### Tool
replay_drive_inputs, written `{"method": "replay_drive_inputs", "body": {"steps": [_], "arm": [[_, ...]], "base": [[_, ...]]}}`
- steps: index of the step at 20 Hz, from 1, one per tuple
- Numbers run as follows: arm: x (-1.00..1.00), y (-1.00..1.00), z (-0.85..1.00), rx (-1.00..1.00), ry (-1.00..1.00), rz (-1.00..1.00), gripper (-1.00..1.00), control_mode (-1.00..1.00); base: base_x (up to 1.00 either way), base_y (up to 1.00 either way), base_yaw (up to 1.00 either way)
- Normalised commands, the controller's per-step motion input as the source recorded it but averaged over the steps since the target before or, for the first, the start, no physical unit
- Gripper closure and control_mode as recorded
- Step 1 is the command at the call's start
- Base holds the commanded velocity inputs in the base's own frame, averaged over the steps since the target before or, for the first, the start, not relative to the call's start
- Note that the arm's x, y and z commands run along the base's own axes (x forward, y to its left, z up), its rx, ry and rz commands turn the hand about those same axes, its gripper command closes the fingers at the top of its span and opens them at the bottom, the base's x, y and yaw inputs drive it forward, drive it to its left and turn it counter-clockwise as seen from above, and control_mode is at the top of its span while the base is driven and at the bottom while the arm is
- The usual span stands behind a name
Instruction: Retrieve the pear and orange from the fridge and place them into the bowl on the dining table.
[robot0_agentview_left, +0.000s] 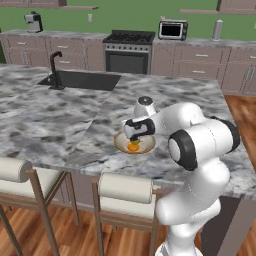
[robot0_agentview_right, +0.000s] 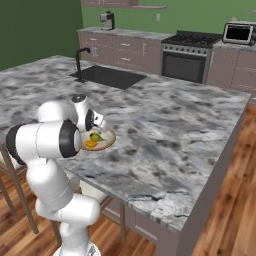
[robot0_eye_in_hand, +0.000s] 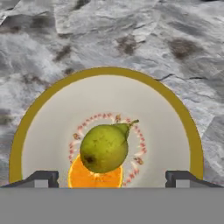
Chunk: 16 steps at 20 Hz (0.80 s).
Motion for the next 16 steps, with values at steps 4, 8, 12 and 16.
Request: {"method": "replay_drive_inputs", "body": {"steps": [4, 8, 12, 16], "arm": [[-0.76, -0.12, 1.00, 0.00, -0.22, -0.13, -1.00, -1.00], [-0.95, -0.27, 1.00, 0.00, -0.24, -0.11, -1.00, -1.00], [-1.00, -0.34, 0.96, 0.03, -0.10, -0.03, -1.00, -1.00], [-1.00, -0.13, 0.79, 0.00, 0.00, 0.01, -1.00, -1.00]], "base": [[0.00, 0.00, 0.00], [0.00, 0.00, 0.00], [0.00, 0.00, 0.00], [0.00, 0.00, 0.00]]}}
